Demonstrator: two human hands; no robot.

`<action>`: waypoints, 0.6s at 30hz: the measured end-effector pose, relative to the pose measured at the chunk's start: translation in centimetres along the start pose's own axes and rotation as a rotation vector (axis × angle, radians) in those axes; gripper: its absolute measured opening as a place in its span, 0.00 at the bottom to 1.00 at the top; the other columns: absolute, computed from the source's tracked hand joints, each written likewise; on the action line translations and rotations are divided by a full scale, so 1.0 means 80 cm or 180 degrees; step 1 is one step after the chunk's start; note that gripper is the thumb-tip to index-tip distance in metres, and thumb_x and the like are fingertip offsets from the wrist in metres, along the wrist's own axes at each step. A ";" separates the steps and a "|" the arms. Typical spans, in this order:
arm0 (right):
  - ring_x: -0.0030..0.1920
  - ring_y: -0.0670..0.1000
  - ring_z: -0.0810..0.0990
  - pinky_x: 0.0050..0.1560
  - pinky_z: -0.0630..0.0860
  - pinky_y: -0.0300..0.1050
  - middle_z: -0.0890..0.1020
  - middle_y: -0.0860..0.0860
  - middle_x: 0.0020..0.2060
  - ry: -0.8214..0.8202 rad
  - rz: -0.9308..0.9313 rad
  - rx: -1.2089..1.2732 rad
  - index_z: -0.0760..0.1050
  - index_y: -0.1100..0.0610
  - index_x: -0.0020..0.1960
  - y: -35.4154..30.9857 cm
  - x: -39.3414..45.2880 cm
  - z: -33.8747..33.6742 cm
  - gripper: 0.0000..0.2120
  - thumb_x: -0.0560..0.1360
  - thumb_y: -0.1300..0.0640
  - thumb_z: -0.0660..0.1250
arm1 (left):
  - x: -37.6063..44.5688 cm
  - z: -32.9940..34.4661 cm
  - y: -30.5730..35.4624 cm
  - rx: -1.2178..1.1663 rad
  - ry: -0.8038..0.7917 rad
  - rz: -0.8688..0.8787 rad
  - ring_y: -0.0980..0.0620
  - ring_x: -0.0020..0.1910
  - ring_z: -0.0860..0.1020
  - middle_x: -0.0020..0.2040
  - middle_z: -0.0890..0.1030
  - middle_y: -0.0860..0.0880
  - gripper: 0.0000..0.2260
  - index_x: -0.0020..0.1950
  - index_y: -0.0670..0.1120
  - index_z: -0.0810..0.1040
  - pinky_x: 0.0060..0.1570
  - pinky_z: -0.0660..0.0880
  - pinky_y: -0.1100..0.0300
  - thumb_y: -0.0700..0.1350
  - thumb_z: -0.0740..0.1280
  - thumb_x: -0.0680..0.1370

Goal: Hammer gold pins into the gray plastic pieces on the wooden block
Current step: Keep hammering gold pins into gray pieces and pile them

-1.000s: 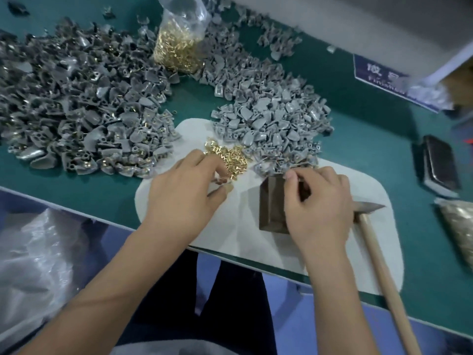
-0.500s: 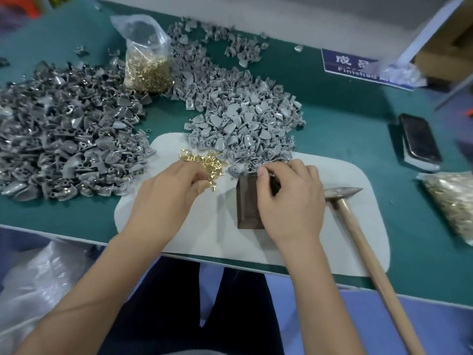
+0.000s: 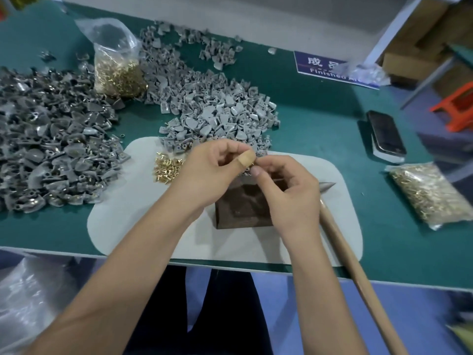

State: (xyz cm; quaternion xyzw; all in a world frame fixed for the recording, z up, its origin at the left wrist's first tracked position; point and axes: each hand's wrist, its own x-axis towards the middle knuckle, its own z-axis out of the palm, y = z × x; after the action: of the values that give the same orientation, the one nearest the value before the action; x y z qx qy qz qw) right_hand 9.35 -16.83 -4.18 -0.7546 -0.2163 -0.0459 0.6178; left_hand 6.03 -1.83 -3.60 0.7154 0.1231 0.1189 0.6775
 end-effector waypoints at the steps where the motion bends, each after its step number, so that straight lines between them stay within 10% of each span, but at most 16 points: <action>1: 0.45 0.43 0.83 0.49 0.75 0.33 0.85 0.41 0.41 0.0063 0.0018 0.0003 0.83 0.48 0.48 0.000 0.000 0.000 0.09 0.75 0.63 0.75 | -0.001 0.001 0.000 -0.0048 -0.0013 -0.0065 0.66 0.28 0.74 0.31 0.81 0.59 0.06 0.54 0.46 0.84 0.28 0.68 0.74 0.46 0.71 0.80; 9: 0.47 0.45 0.83 0.51 0.75 0.34 0.85 0.42 0.42 0.0142 0.0062 -0.0215 0.84 0.51 0.47 0.002 -0.003 0.004 0.06 0.77 0.62 0.73 | -0.006 -0.010 0.002 0.0454 0.0022 0.0170 0.63 0.38 0.82 0.40 0.86 0.56 0.01 0.50 0.52 0.83 0.38 0.74 0.70 0.48 0.73 0.78; 14: 0.40 0.41 0.79 0.45 0.72 0.32 0.82 0.41 0.38 0.0230 0.0263 -0.0255 0.80 0.51 0.44 0.000 -0.001 0.007 0.06 0.77 0.61 0.70 | 0.013 -0.038 -0.016 0.2859 0.0695 0.0280 0.59 0.44 0.78 0.43 0.81 0.62 0.10 0.51 0.58 0.80 0.37 0.68 0.62 0.63 0.68 0.77; 18: 0.40 0.43 0.79 0.43 0.73 0.32 0.82 0.43 0.38 0.0142 0.0216 -0.0375 0.80 0.52 0.44 -0.001 0.000 0.008 0.06 0.77 0.62 0.70 | 0.027 -0.047 -0.020 0.2952 0.0220 0.0005 0.59 0.41 0.78 0.44 0.81 0.62 0.15 0.49 0.60 0.83 0.37 0.70 0.62 0.69 0.68 0.73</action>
State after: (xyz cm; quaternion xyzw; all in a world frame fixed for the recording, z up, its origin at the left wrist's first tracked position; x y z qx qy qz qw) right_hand 9.16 -16.23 -4.26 -0.7954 -0.1737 -0.0544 0.5782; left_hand 6.74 2.51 -4.98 0.9385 0.1852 0.0756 0.2814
